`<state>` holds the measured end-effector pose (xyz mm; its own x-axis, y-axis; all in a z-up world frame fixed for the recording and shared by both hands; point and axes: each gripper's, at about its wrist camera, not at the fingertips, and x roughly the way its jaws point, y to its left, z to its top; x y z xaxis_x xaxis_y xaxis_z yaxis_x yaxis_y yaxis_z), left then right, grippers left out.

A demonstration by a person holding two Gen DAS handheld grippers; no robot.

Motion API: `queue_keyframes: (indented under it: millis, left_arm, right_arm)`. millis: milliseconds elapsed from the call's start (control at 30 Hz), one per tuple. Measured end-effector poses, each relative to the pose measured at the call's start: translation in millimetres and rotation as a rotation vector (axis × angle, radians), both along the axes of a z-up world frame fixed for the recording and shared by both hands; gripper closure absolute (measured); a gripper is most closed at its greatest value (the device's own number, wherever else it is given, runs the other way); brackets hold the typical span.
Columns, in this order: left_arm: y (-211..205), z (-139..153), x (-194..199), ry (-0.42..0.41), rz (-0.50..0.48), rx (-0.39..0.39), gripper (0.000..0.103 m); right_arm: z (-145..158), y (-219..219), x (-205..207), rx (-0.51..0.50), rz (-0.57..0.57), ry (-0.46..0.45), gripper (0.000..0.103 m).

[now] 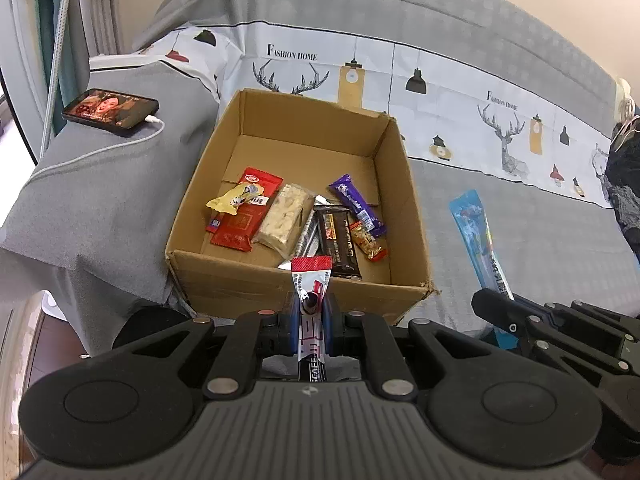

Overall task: Organize snacks
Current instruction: 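Carry the red stick and blue stick with both tools down into the box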

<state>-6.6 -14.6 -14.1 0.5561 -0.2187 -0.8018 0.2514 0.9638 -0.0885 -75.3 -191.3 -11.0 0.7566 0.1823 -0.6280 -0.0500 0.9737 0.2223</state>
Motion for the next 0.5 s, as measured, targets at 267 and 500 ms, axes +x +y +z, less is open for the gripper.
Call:
queue_keyframes:
  millis: [267,500]
  left_arm:
    - [5,0,15,0.002,0.021,-0.003,0.09]
    - [5,6,40,-0.022,0.029,0.002,0.09]
  right_arm:
    - [-5,-1,10,-0.007,-0.013,0.019,0.097]
    - [-8,-8,27,0.003,-0.054,0.029,0.097]
